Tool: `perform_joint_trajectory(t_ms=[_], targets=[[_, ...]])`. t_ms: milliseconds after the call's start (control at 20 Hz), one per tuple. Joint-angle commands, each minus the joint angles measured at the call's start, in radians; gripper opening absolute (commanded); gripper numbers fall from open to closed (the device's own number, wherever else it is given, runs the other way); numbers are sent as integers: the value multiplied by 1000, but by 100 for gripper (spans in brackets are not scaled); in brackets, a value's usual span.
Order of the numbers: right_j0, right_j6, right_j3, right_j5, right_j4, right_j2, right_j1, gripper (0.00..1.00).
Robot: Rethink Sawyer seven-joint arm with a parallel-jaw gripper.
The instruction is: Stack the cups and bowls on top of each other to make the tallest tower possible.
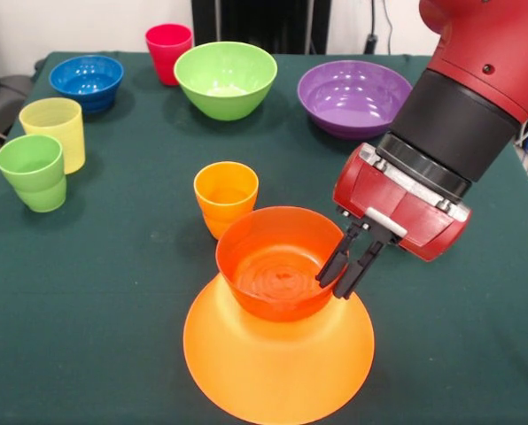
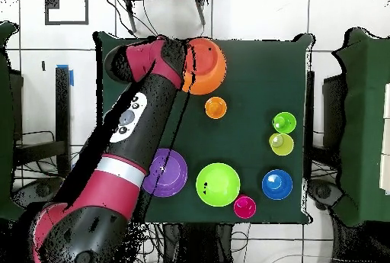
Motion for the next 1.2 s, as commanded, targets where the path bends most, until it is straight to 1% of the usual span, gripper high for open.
perform_joint_trajectory(t_ms=[50, 500, 1200], targets=[[7, 69, 2, 39, -5, 127, 14, 0], [4, 88, -7, 27, -6, 116, 40, 0], [-3, 84, -11, 21, -4, 124, 47, 0]])
